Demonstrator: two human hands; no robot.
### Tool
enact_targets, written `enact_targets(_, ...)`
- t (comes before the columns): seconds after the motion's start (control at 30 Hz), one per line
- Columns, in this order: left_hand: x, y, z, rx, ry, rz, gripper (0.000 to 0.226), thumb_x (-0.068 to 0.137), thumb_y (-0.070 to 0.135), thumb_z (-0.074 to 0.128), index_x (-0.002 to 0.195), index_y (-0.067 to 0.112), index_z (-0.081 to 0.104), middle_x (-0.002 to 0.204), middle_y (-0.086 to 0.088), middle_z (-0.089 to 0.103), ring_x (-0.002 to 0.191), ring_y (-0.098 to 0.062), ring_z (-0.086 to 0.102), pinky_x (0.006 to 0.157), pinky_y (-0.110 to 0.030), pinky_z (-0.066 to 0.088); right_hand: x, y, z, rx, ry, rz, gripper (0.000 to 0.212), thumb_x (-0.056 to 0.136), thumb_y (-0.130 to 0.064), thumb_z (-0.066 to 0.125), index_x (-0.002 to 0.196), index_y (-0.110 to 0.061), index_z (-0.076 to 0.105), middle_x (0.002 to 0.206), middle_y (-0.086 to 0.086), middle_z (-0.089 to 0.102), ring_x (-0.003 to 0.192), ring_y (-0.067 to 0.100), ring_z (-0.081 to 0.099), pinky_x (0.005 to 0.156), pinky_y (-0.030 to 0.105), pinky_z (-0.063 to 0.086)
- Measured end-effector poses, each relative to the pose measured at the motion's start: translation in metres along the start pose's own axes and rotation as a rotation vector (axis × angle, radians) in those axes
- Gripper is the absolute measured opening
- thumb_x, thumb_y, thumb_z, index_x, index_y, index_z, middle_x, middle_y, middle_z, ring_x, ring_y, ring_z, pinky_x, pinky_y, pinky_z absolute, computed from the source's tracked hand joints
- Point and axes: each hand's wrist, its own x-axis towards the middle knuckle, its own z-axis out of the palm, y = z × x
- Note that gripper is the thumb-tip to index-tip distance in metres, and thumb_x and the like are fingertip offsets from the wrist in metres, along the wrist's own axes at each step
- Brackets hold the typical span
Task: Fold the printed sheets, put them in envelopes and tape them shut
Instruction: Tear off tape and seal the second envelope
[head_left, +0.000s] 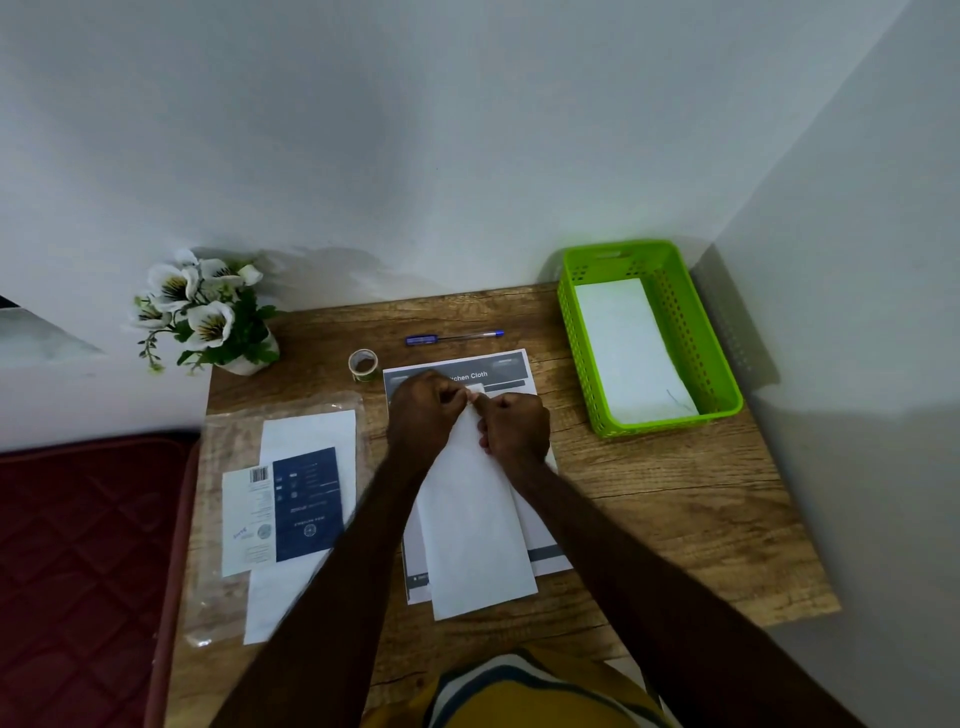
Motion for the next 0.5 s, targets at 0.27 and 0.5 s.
enact_targets(0.27,-0.0025,0.0012,0.0079,0.036,0.04,-0.03,0.019,0.092,0.026,0.072,0.092,0.009,0.081,0.095,-0.007,0.075,0.091,-0.022,0.065,0.086,-0.042,0.051,0.0028,-0.0057,-0.0002,-0.166,-0.02,0.008,0.044,0.087,-0.053,0.074,0.088,-0.009,0.08,0.09,0.01,0.079,0.086,0.031,0.076,0.082,0.043,0.062)
enact_targets(0.5,-0.0046,0.004,0.0095,0.064,0.063,-0.027,0.019,0.091,0.025,0.073,0.09,0.007,0.08,0.095,-0.01,0.075,0.093,-0.026,0.064,0.088,-0.045,0.049,0.0062,-0.0079,-0.0001,-0.2,-0.033,0.033,0.04,0.087,-0.049,0.075,0.091,-0.01,0.079,0.092,0.01,0.079,0.088,0.03,0.076,0.083,0.042,0.062)
